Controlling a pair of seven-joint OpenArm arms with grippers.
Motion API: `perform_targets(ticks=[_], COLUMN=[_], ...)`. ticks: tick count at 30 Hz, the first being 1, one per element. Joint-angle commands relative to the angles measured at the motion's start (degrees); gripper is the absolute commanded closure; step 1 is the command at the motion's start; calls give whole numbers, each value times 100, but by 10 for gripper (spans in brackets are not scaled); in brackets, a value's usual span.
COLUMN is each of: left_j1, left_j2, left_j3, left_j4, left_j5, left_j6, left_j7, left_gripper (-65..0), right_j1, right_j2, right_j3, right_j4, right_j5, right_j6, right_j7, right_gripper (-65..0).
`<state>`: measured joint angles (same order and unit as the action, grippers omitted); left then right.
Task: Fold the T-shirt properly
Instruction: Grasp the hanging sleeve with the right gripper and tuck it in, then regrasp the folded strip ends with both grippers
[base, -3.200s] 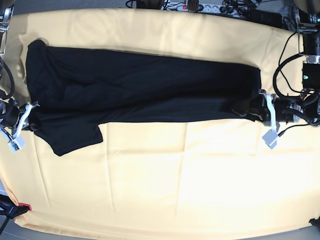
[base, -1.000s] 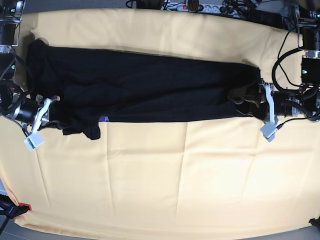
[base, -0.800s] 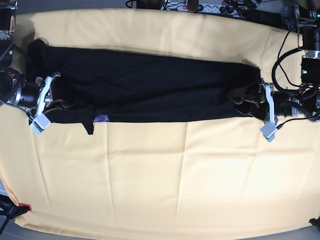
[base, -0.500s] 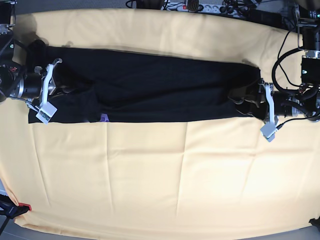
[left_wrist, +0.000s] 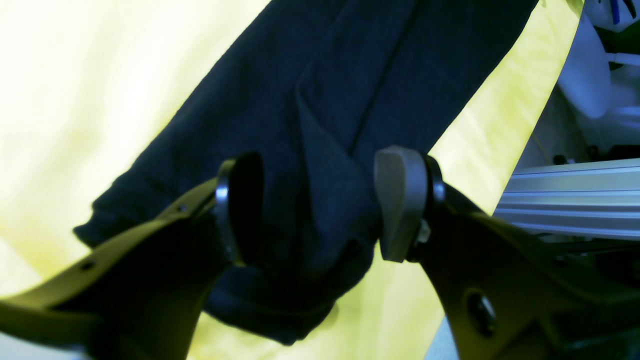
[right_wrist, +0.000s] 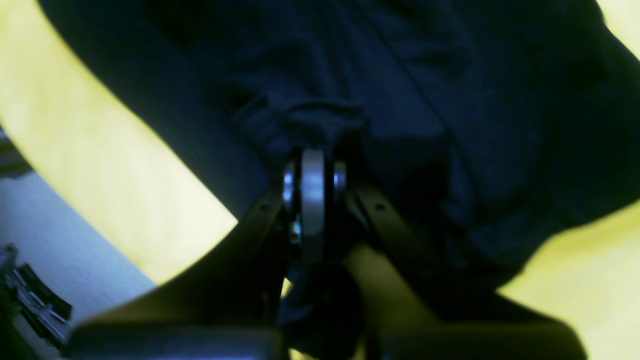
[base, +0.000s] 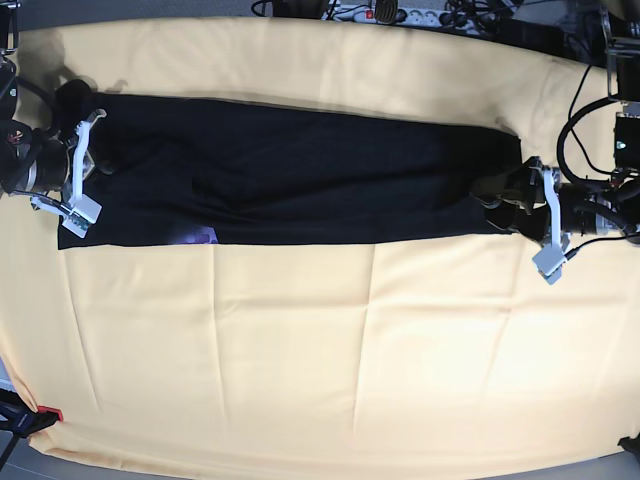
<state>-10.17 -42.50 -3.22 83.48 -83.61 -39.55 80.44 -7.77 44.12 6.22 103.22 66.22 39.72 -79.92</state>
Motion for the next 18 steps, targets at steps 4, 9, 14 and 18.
perform_targets(ticks=[4, 9, 14, 18], left_j1=[-111, -114, -114, -111], left_j2=[-186, -315, -452, -505], left_j3=[-57, -55, -57, -57], left_j4=[79, 79, 79, 79], left_j5=[-139, -139, -139, -139], left_j6=[-45, -45, -45, -45], left_j7=[-44, -44, -44, -44], left_gripper=[-373, -373, -373, -373], right_j1=[63, 20, -216, -219], right_j2=[149, 293, 601, 619], right_j3=[68, 68, 68, 68], right_j4=[85, 87, 87, 87], right_j5=[81, 107, 127, 149], right_j6=[28, 28, 28, 28], right_j7=[39, -8, -8, -8], right_gripper=[0, 0, 0, -10])
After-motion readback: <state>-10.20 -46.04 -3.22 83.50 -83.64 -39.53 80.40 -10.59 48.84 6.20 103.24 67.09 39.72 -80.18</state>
